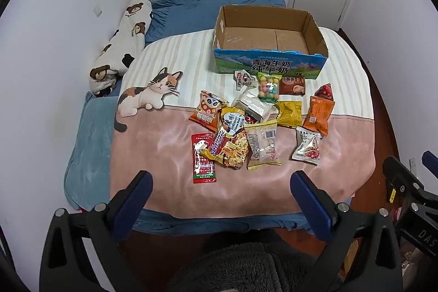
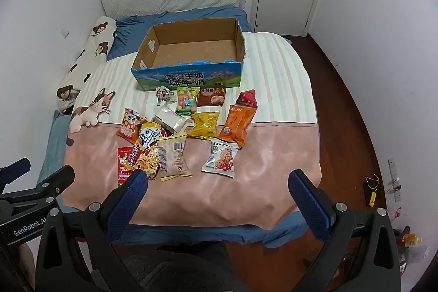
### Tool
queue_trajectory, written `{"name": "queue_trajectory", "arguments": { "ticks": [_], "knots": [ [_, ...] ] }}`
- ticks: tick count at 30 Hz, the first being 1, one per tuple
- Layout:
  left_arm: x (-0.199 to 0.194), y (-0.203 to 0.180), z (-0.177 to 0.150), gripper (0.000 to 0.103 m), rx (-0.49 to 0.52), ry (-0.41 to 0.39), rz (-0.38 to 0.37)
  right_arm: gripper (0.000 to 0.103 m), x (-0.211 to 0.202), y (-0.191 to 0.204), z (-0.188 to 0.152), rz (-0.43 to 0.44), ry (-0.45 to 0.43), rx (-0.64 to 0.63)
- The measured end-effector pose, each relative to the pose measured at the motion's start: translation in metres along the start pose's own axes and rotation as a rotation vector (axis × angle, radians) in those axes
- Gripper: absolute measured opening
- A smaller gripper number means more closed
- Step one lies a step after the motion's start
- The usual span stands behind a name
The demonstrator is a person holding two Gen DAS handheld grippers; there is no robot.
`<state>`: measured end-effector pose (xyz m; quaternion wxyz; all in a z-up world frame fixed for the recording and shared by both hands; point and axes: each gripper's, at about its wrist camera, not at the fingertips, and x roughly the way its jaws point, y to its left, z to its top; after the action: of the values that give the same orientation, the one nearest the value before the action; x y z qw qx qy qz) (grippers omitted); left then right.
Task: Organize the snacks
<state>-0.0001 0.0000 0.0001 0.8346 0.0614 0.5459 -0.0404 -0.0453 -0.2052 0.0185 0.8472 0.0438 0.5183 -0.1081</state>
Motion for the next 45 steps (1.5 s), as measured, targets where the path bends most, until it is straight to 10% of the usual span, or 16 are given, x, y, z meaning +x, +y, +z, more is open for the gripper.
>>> {"name": "queue_trajectory", "arguments": {
  "ticks": [45],
  "knots": [
    [-0.003, 0.001, 0.009, 0.103, 0.009, -0.022, -0.017, 0.103, -0.008, -0.006, 0.008, 0.005, -0.015, 0.027]
  ]
}}
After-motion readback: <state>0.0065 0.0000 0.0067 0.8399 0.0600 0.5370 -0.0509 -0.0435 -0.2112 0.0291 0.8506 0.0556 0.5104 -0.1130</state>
